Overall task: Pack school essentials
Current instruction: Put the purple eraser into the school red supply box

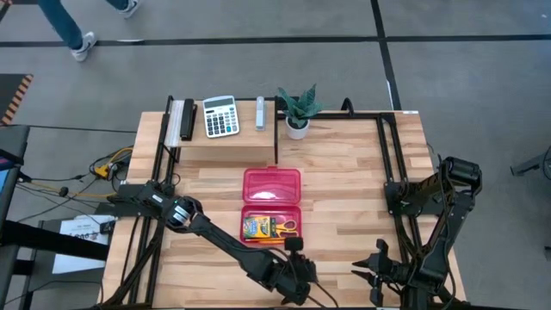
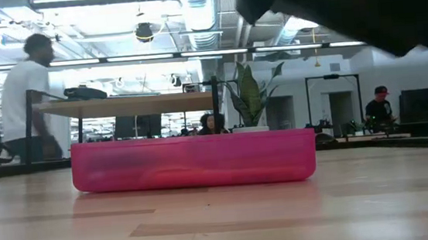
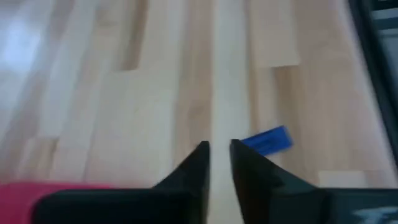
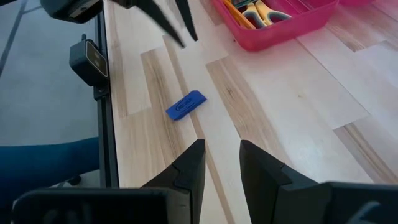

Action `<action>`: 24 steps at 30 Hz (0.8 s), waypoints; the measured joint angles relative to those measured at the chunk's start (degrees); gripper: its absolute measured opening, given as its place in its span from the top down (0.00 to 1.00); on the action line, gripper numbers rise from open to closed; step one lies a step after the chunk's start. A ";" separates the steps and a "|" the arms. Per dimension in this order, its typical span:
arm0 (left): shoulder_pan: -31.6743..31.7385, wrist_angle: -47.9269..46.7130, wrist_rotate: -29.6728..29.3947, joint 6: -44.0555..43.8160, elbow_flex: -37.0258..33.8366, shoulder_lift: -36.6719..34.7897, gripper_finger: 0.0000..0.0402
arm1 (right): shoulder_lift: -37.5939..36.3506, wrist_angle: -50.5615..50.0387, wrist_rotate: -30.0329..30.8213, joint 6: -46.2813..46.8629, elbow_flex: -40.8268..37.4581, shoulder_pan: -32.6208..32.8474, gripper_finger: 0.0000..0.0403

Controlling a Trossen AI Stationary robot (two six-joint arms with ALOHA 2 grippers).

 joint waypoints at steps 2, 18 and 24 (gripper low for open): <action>0.00 1.89 1.23 1.50 0.00 0.00 0.78 | 0.00 0.00 0.01 0.00 0.00 0.00 0.73; 0.42 5.46 3.65 5.49 -2.38 0.53 0.45 | 0.00 0.00 0.04 0.02 0.00 -0.04 0.73; 0.59 6.40 3.63 9.04 -2.34 0.57 0.47 | 0.00 0.01 0.04 0.03 0.00 -0.04 0.73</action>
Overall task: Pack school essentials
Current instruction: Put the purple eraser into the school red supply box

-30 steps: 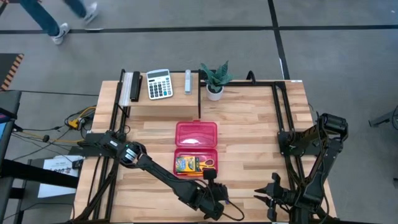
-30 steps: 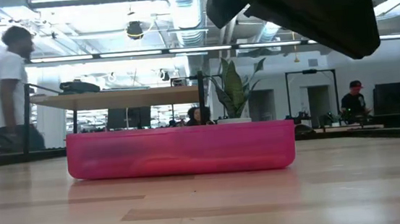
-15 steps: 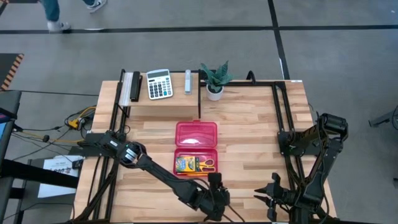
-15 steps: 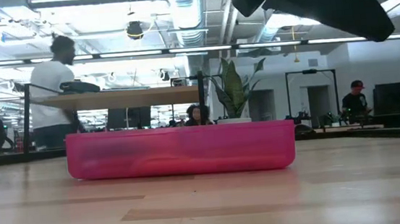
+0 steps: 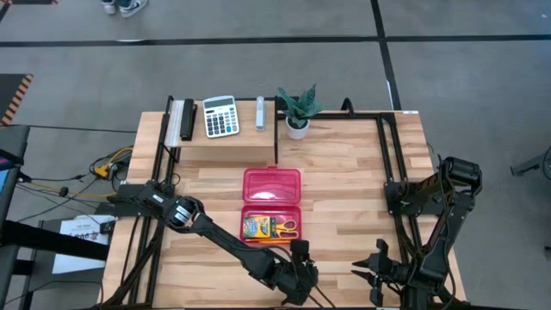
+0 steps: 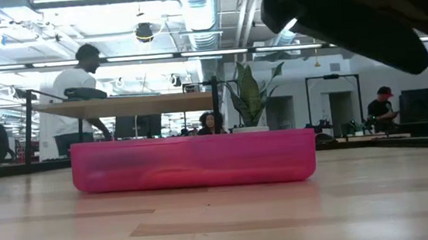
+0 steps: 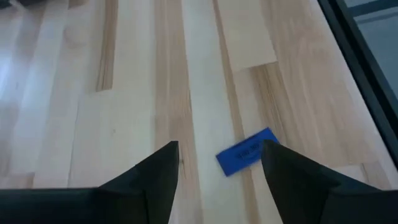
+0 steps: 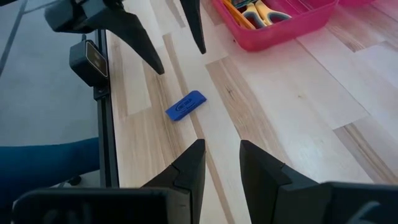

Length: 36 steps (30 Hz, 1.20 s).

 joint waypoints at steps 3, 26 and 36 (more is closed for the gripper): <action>0.07 2.52 -0.01 1.12 -0.01 0.00 0.47 | 0.00 0.01 0.00 0.01 0.00 0.00 0.73; 1.73 14.09 8.58 7.26 -4.37 0.20 0.47 | 0.00 0.21 -0.09 0.01 0.00 0.07 0.73; 1.83 21.26 10.20 7.99 -9.79 -0.08 0.47 | 0.00 0.30 -0.11 0.03 0.00 0.07 0.73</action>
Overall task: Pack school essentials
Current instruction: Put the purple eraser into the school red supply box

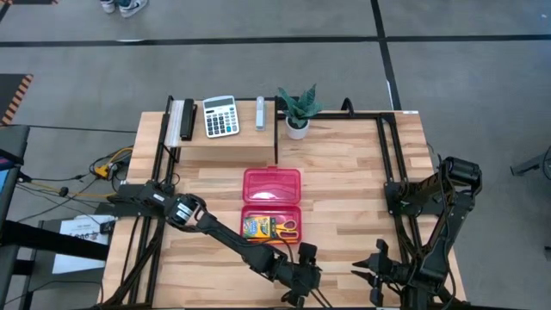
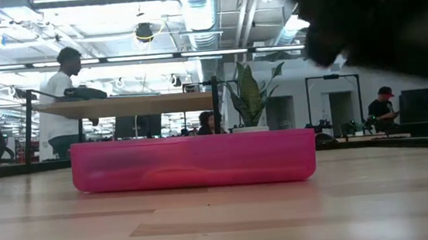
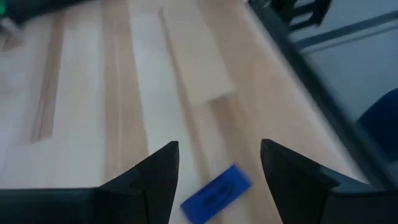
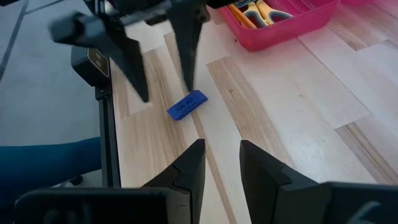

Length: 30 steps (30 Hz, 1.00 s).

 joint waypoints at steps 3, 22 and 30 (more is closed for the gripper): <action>0.04 1.67 0.39 0.67 -1.23 0.21 0.47 | 0.00 0.04 0.00 0.00 0.00 0.00 0.73; 0.90 4.31 1.77 0.88 -2.98 0.17 0.47 | 0.00 -0.12 -0.02 -0.02 0.00 0.00 0.73; 1.12 6.45 5.41 1.42 -2.98 1.77 0.47 | 0.00 -0.14 -0.04 -0.02 0.00 0.00 0.73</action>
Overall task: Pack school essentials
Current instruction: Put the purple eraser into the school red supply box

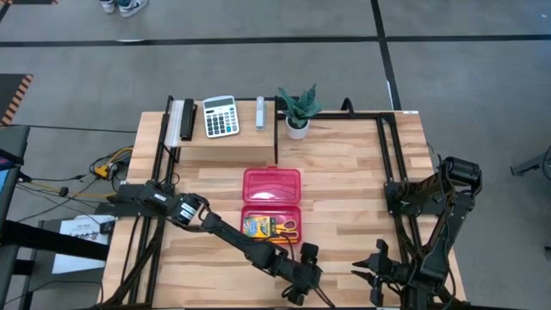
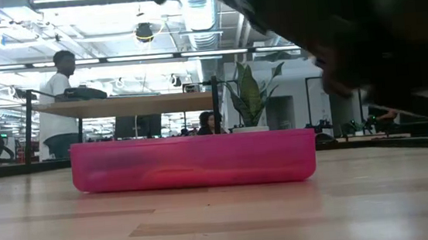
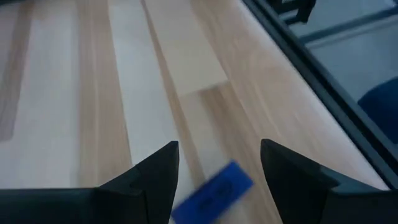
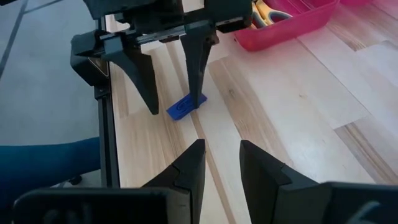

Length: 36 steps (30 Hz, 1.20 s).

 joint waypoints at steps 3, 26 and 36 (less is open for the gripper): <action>0.00 -0.12 -0.20 0.56 -0.02 1.07 0.47 | 0.00 0.11 0.00 0.00 0.00 0.00 0.73; 0.94 -0.81 4.25 -3.14 0.23 2.83 0.99 | 0.00 0.24 -0.02 0.02 0.00 0.70 0.73; 1.02 -1.71 4.55 -6.96 2.59 2.57 1.00 | 0.00 0.24 0.00 0.02 0.00 0.70 0.73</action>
